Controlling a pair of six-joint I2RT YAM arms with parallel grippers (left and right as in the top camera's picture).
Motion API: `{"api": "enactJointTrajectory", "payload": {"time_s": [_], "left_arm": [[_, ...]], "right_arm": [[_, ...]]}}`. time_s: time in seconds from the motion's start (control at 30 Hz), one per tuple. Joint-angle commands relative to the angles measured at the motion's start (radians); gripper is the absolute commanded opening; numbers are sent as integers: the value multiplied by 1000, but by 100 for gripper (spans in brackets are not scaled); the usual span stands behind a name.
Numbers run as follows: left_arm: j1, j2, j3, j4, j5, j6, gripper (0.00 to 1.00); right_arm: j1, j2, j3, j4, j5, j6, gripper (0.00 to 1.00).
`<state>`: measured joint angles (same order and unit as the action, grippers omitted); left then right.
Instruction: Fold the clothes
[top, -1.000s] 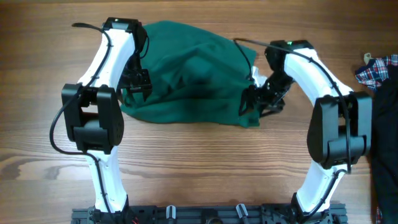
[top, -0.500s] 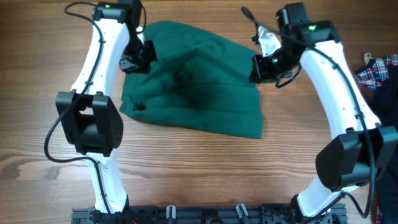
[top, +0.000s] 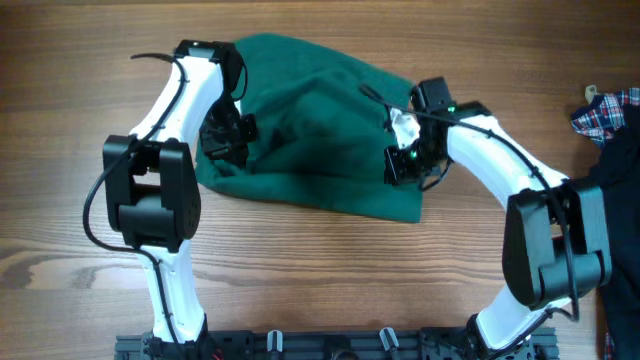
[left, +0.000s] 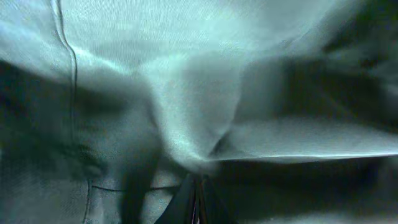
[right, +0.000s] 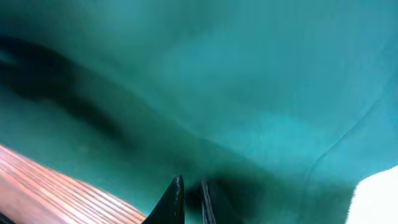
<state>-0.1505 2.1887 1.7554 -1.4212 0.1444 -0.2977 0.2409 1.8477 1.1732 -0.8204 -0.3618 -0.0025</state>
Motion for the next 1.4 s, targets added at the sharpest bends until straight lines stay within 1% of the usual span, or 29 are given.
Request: {"api": "enactJointTrajectory", "payload": {"time_s": [0.0, 0.07, 0.2, 0.23, 0.33, 0.37, 0.47, 0.5, 0.53, 0.6, 0.67, 0.73, 0.8, 0.83, 0.87, 0.9, 0.93, 0.97, 1.0, 1.07, 1.1, 1.13, 1.17, 1.2, 1.23, 1.27, 1.3, 1.33, 1.37], "left_arm": [[2, -27, -66, 10, 12, -2, 4], [2, -27, -103, 8, 8, -3, 4], [2, -27, -166, 9, -64, -8, 7], [2, -27, -177, 7, -89, -27, 7], [2, -27, -205, -1, -147, -42, 9], [2, -27, -219, 2, -172, -60, 11], [2, -27, -264, 21, -180, -59, 22], [2, -27, -274, 20, -180, -58, 28], [2, -27, -277, 18, -180, -58, 29], [2, -31, -274, 15, -180, -53, 26], [2, -44, -217, -28, -180, -50, 26], [2, -60, -87, -121, -180, -51, 26], [2, -75, 103, -193, -180, -51, 28], [2, -80, 187, -200, -180, -51, 31], [2, -82, 273, -198, -180, -51, 38], [2, -82, 356, -169, -180, -51, 53], [3, -82, 384, -126, -180, -51, 59], [3, -82, 394, -72, -180, -51, 59], [3, -81, 393, 10, -180, -51, 59], [3, -63, 391, 138, -179, -51, 58], [3, -47, 391, 217, -179, -51, 56], [3, -33, 391, 291, -178, -51, 52], [3, -18, 391, 384, -150, -51, 47], [3, -14, 391, 422, -131, -51, 46], [2, -3, 391, 473, -104, -51, 43], [2, 8, 391, 512, -84, -51, 40], [2, 21, 391, 528, -81, -51, 36], [2, 43, 391, 535, -81, -51, 34], [2, 66, 391, 535, -81, -48, 34]], "right_arm": [[3, 10, -66, 36, 3, 43, 11], [3, 11, -91, 35, 3, 59, 11], [3, 11, -119, 30, 3, 85, 12], [3, 11, -122, 25, 3, 87, 12], [3, 11, -142, 7, 3, 111, 16], [3, 11, -148, 4, 4, 114, 16], [3, 11, -153, -11, 4, 114, 19], [3, 11, -153, -18, 4, 114, 19], [3, 11, -153, -23, 3, 111, 19], [3, 11, -136, -32, 3, 111, 18], [3, 0, -58, -76, 3, 111, 19], [3, -23, 86, -156, 3, 107, 23], [3, -45, 240, -214, 3, 103, 30], [3, -53, 316, -229, 3, 96, 35], [2, -55, 402, -235, 5, 79, 47], [2, -55, 482, -219, 49, 81, 61], [1, -55, 508, -193, 86, 80, 64], [1, -55, 525, -154, 140, 81, 66], [1, -54, 526, -80, 212, 80, 68], [0, -34, 526, 8, 247, 54, 68], [0, -13, 526, 58, 246, 48, 68], [0, 16, 526, 121, 246, 42, 63], [0, 53, 526, 182, 250, 18, 53], [0, 79, 526, 214, 251, -5, 45], [0, 116, 526, 254, 251, -47, 44], [0, 149, 526, 281, 251, -76, 39], [0, 170, 526, 294, 251, -77, 25], [0, 193, 526, 299, 250, -71, 4], [0, 208, 526, 293, 243, -64, 4]]}}
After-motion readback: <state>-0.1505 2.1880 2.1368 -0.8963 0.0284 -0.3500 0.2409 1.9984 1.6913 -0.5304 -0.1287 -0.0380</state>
